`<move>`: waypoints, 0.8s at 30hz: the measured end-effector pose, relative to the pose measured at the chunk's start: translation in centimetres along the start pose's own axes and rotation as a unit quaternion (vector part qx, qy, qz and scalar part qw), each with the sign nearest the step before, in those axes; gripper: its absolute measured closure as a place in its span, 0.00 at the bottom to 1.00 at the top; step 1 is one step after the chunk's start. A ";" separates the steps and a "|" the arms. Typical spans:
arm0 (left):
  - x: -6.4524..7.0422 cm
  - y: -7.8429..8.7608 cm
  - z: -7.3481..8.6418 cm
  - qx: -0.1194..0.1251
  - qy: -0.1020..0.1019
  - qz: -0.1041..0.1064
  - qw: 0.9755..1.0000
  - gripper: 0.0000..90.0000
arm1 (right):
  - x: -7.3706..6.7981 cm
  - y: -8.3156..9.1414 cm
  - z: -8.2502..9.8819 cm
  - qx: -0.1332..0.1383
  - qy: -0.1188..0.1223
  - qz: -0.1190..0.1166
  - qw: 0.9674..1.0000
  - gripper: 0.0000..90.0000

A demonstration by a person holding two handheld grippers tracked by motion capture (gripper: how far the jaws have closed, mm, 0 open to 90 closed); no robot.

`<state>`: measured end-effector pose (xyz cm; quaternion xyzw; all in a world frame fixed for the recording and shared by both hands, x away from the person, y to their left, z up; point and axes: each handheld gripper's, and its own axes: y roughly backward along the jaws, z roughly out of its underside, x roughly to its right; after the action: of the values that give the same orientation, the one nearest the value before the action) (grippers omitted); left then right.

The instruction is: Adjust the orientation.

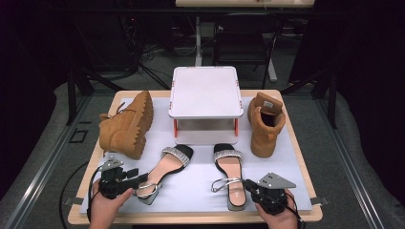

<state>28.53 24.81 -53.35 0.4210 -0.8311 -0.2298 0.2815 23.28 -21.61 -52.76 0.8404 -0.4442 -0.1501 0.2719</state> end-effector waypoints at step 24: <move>0.0 0.0 0.0 0.004 0.003 0.000 1.000 0.54 | 2.8 -0.8 -0.4 0.011 -0.033 0.012 0.999 0.97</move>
<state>28.59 24.82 -53.38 0.4232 -0.8309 -0.2251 0.2826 25.60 -23.37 -52.94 0.8323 -0.4646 -0.1696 0.2502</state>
